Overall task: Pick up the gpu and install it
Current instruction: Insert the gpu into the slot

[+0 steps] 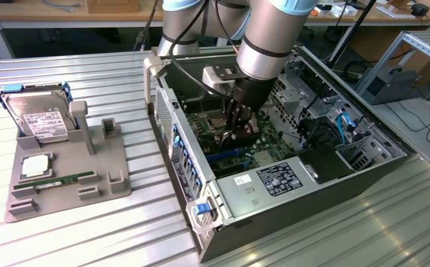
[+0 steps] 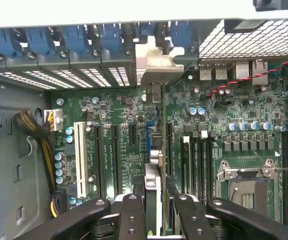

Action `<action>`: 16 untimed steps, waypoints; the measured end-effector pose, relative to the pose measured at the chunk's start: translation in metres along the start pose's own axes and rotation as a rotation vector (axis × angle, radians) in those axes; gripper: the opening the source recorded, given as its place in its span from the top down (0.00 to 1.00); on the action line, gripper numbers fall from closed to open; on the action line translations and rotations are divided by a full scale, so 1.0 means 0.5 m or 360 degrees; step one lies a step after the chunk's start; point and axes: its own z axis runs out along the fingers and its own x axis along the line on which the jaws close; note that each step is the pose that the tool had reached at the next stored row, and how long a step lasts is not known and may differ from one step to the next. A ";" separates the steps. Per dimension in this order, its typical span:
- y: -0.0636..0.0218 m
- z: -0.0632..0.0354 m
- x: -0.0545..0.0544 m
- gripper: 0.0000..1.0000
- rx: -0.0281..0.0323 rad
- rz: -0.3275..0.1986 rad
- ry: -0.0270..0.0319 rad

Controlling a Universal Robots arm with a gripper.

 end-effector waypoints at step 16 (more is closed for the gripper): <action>0.013 0.015 0.010 0.73 0.00002 0.0000 -0.00003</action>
